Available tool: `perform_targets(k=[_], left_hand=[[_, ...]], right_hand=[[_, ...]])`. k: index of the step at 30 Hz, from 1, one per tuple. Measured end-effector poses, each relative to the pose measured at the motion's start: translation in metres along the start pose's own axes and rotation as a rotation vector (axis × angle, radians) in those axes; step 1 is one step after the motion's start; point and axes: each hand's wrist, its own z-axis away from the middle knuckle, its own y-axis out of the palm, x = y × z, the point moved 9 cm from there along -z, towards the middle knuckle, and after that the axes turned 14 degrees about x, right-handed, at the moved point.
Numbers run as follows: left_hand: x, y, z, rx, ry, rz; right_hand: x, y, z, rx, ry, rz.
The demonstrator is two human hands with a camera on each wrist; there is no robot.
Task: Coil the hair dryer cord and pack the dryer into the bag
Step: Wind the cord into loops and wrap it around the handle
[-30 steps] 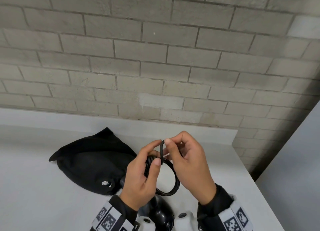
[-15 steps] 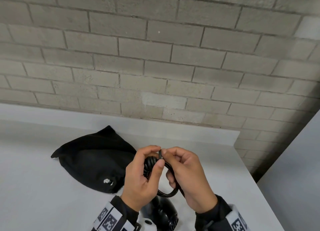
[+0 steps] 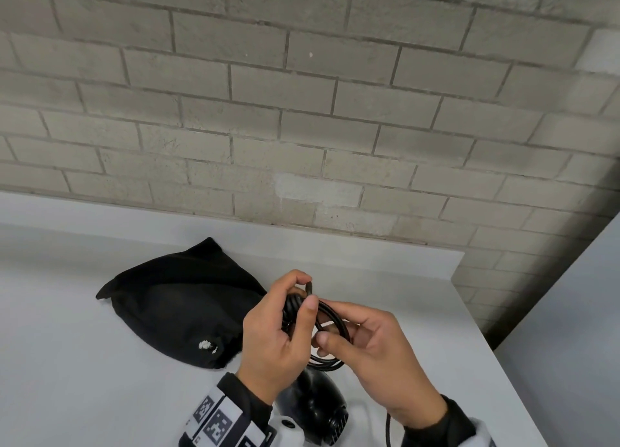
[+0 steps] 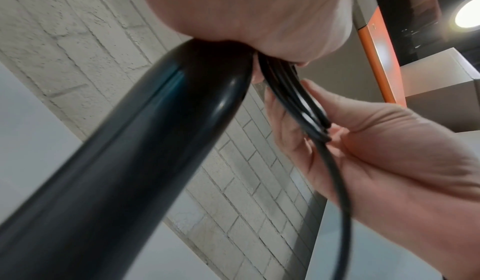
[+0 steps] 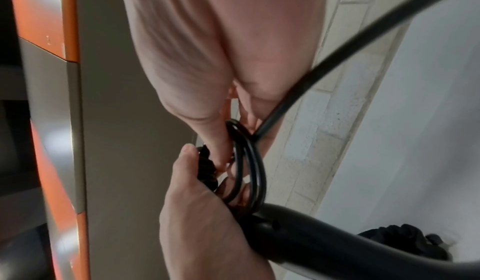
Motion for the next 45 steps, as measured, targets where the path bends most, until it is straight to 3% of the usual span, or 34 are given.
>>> perform_targets(k=[5,14,17,21,23,25,29,34,36,38,41,45], left_hand=[[0.001,0.001,-0.003,0.015,-0.042,-0.032],[0.014,0.003,0.002,0.042,-0.168,0.171],[0.015,0.004,0.002,0.039,-0.171,0.203],[0.015,0.004,0.004,0.018,-0.179,0.194],[0.016,0.003,0.004,0.009,-0.183,0.157],[0.016,0.003,0.003,0.024,-0.178,0.114],[0.006,0.004,0.001,0.036,-0.108,-0.024],[0.001,0.003,-0.001,0.019,-0.038,-0.053],[0.0,0.002,0.0,0.024,-0.022,-0.002],[-0.002,0.003,0.0,0.036,-0.013,0.06],[-0.003,0.004,0.0,0.041,-0.016,0.078],[-0.001,0.001,-0.001,0.001,-0.036,0.099]], right_hand=[[-0.001,-0.006,-0.001,-0.011,-0.014,-0.088],[-0.007,-0.006,-0.003,0.021,-0.027,-0.082],[0.0,-0.013,0.008,-0.169,-0.092,0.224],[0.025,0.001,0.031,-0.415,-0.341,0.969],[0.025,0.015,0.034,-0.461,-0.34,1.246],[0.023,0.02,0.032,-0.462,-0.264,1.307],[0.009,0.004,0.028,-0.419,-0.037,0.852],[-0.004,-0.007,0.024,-0.179,0.282,0.097],[-0.008,0.0,0.022,-0.037,0.324,-0.368],[-0.008,0.005,0.02,0.058,0.329,-0.662],[-0.009,0.001,0.017,0.041,0.283,-0.625],[0.005,-0.014,0.021,-0.043,0.079,-0.134]])
